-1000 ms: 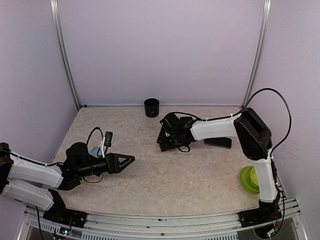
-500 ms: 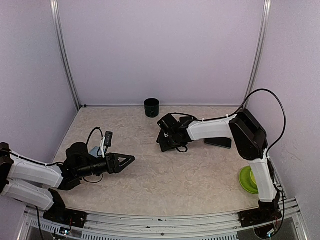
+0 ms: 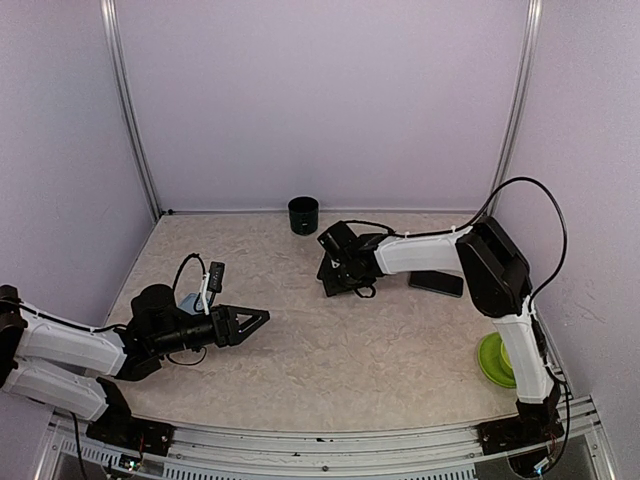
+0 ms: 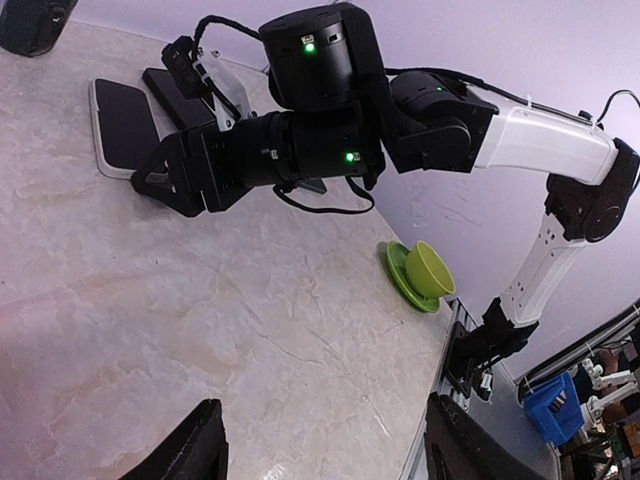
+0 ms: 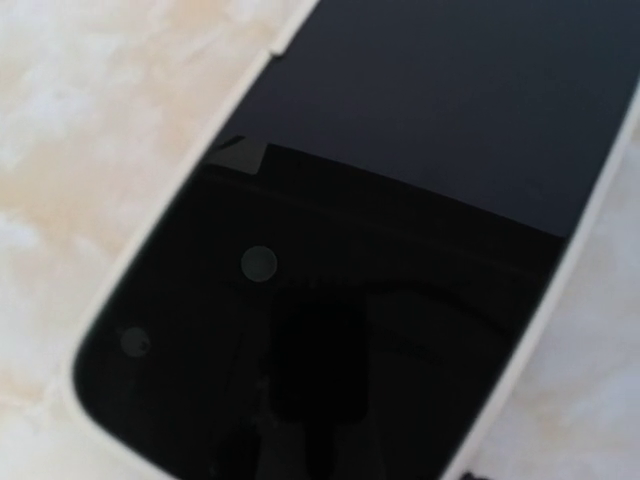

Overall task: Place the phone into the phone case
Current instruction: Move the phone with the phone case to the corner of the board.

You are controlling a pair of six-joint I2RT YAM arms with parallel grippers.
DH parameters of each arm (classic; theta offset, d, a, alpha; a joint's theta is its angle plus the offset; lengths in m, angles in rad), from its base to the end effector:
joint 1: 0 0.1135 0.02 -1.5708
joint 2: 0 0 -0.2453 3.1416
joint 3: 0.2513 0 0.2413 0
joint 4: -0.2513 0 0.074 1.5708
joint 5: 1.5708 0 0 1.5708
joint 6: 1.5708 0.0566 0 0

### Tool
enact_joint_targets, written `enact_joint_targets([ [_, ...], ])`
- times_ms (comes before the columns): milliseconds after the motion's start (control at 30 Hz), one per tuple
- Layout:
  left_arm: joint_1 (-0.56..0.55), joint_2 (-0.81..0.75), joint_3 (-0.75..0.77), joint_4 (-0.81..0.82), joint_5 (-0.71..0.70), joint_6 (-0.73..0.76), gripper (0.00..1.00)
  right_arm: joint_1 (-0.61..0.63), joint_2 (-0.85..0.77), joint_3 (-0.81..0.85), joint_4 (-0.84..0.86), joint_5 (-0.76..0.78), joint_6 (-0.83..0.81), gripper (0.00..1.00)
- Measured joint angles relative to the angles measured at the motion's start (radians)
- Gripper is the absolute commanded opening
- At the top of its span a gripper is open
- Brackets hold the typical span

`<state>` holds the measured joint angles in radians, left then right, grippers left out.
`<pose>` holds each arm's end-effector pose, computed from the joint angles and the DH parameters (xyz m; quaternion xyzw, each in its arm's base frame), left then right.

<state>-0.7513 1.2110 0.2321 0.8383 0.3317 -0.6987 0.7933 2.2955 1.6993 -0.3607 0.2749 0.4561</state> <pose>0.1629 -0.1774 0.1647 0.1278 0.7416 -0.5221 0.4014 0.3503 0.3339 0.1106 -0.1176 0.9378 0.0691 0.3192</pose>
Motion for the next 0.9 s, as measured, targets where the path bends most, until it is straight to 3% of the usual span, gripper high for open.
enact_joint_targets([
  [900,0.0,0.01,0.0,0.01,0.0,-0.001,0.66,-0.029,0.04,0.09,-0.087,0.104,-0.126,0.61],
])
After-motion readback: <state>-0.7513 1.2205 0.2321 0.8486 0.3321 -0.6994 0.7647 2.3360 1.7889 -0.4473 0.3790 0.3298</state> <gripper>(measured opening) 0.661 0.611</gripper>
